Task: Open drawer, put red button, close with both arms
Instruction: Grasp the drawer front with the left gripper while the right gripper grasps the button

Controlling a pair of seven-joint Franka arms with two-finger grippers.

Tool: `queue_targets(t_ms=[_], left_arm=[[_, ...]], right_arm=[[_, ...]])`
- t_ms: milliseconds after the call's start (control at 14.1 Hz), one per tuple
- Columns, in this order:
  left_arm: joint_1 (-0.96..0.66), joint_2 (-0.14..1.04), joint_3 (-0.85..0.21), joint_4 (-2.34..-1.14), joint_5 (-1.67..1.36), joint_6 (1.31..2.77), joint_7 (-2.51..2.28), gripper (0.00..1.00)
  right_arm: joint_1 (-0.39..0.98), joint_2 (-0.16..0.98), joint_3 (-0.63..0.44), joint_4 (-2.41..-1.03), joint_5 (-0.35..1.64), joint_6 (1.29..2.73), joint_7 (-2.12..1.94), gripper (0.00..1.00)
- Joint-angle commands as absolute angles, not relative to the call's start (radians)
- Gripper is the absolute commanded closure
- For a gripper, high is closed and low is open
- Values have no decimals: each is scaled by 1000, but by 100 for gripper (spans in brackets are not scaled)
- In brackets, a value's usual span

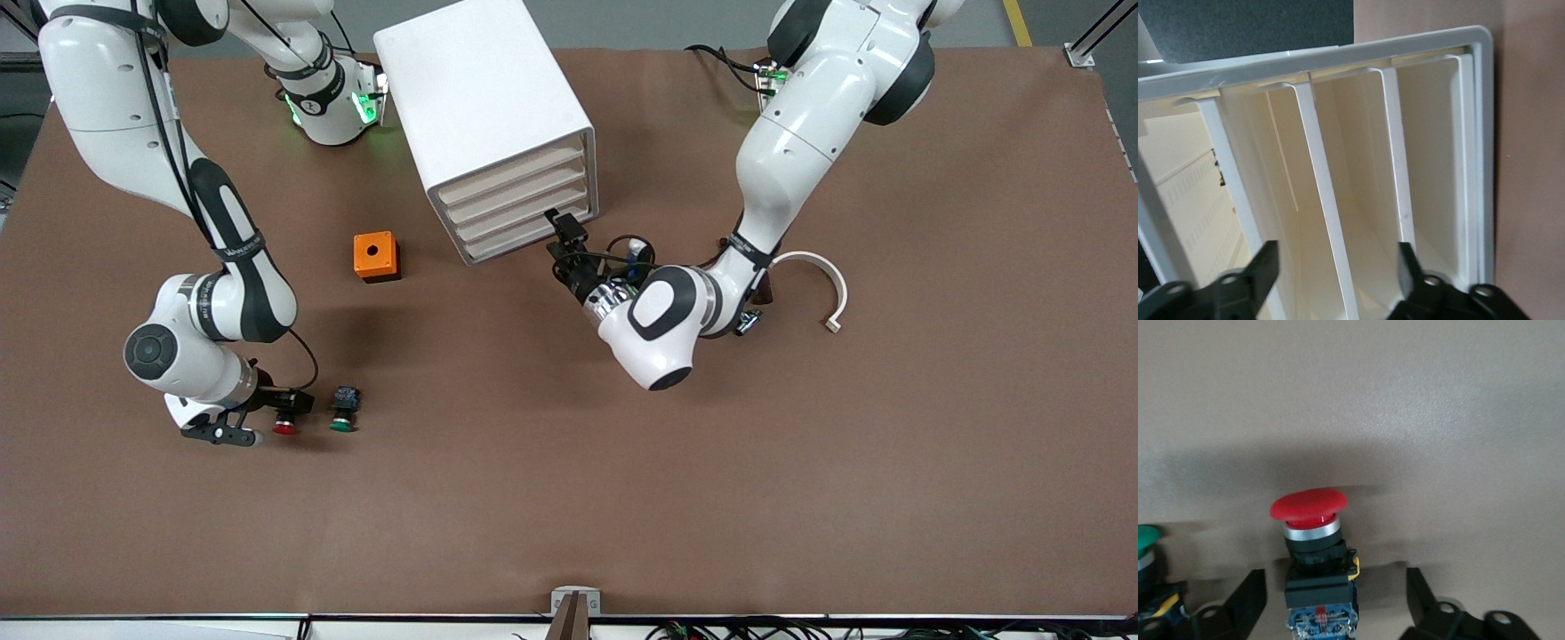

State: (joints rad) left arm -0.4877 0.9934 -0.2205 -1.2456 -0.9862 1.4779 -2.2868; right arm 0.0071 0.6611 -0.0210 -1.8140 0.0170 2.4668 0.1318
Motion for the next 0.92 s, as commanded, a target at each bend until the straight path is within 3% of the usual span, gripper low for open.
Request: queue_targets(t_ms=[0,142,213,640,854], left_arm=[[-514,1012,-219,-1235,-1009,1465,-2306,33],[-526,1023,-219,-1235,-1009,1465,-2306,36],[-541,1023,-221,-1235,-1009,1465,-2306,37],[-577,1032,-248,-1247,-1022,1465,-2298,38],[-601,1043,-247,-1247,-1020,1465,-2296,45]], right_arm=[[3,670,-12,-1796,8,2456,146,56],[6,667,-12,-1796,8,2451,146,92],[6,664,-12,-1795,8,2450,147,97],[27,530,-3,-1770,23,2225,265,100],[89,430,-2,-1773,53,2094,391,100]])
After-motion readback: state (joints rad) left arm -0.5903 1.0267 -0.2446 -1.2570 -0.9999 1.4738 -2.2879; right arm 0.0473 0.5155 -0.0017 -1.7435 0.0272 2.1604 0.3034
